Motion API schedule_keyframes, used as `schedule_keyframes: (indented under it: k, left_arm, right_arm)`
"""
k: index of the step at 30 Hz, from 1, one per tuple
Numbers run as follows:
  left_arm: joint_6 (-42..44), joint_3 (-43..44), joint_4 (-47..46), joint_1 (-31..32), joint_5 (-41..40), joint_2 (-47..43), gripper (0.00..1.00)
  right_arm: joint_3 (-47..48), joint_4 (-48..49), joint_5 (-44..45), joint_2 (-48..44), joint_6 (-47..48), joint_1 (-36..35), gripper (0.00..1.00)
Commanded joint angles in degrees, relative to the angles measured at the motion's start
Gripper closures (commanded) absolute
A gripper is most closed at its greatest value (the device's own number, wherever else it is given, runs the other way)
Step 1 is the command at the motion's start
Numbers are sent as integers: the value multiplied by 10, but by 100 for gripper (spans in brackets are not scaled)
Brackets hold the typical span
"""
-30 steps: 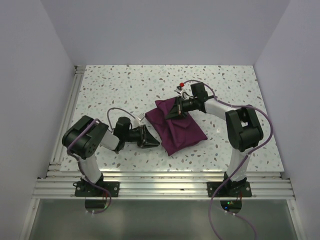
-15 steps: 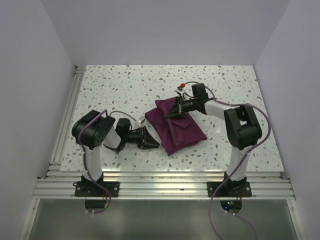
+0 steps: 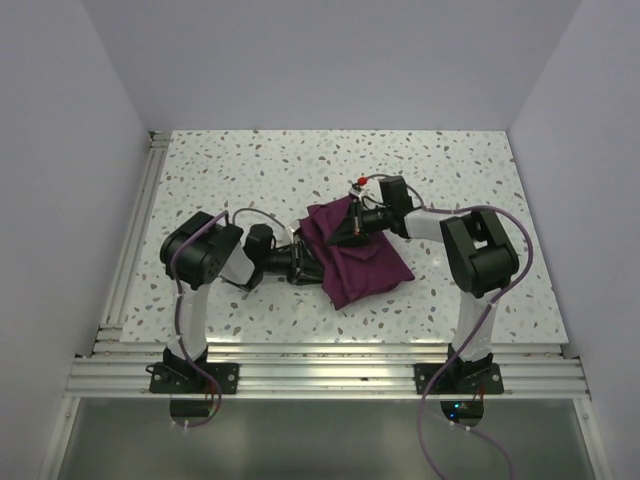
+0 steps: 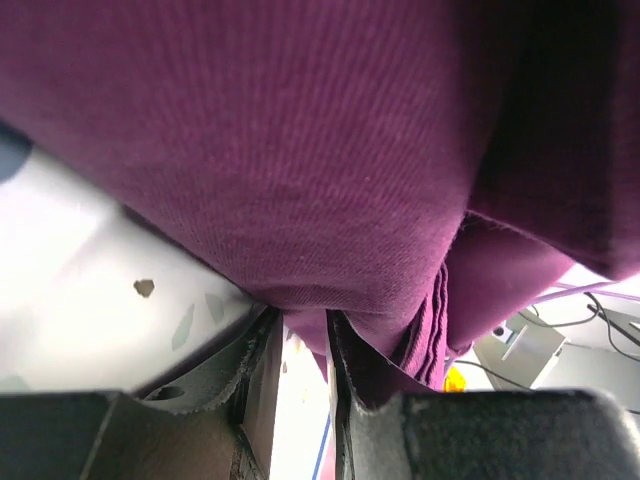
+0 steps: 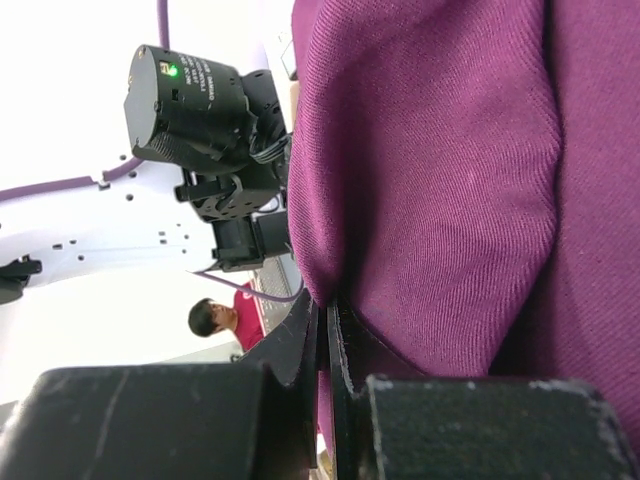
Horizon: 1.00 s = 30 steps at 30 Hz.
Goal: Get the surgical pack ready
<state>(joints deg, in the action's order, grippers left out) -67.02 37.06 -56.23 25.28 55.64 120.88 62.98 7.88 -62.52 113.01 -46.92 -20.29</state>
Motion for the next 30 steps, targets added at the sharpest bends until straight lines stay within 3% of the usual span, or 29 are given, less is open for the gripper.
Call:
schedule_keyframes:
  k: [1,5,12,22,30]
  left_arm:
    - [15,21,26,10,-17,28,73]
    - [29,41,50,14,-26,28,73]
    - [51,61,95,18,-34,16,74]
    - [55,77,111,20,-40,12,75]
    - [59,87,128,21,-47,3,76]
  right_arm:
    - [0,39,-25,-9,-33,-22,100]
    - [2,46,-20,-11,-52,-35,100]
    - [-13,147,-30,-15,-134,-46,100]
    - [-14,185,-18,-25,-174,-77,100]
    - [-35,287,-19,-2,-244,-92,100]
